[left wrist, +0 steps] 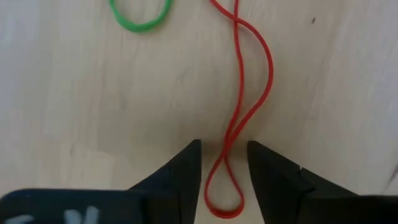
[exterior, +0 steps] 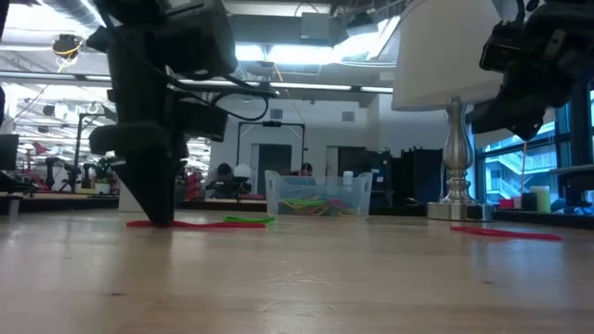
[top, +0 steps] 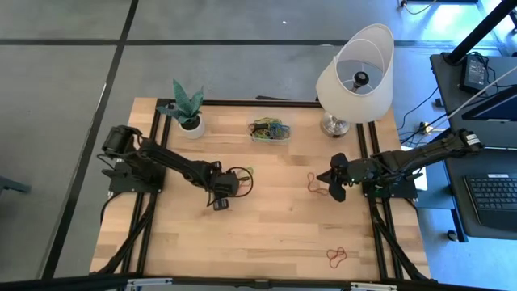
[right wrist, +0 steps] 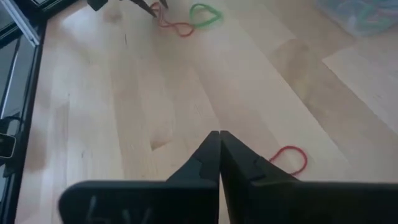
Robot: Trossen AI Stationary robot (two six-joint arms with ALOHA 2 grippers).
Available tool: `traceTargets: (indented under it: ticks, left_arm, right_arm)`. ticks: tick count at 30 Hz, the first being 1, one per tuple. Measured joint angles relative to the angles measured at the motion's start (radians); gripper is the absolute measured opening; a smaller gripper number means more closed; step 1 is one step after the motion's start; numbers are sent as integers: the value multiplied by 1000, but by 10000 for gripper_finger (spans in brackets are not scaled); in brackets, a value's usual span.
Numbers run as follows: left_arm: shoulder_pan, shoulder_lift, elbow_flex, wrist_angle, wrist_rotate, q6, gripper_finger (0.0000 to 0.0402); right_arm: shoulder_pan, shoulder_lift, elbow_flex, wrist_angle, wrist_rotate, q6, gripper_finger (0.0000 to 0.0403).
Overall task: Pick and place rubber bands into bin
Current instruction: Put the red rubber band into the transparent bin
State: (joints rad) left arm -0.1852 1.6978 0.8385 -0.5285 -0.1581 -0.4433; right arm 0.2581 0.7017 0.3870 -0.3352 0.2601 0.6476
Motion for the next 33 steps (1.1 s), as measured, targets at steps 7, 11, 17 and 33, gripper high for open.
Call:
traceTargets:
  ticks: [7, 11, 17, 33]
  left_arm:
    - [6, 3, 1, 4, 75, -52, 26]
    - [4, -27, 27, -19, 85, -88, 4]
    - [0, -101, 137, -57, 95, -102, 2]
    - [142, -136, 503, -146, -174, 233, 3]
  right_arm:
    - [0, 0, 0, 1, 0, -27, 10]
    - [0, 0, 0, 0, 0, -52, 19]
    - [0, 0, 0, 0, 0, -58, 20]
    - [-1, 0, 0, 3, 1, -72, 21]
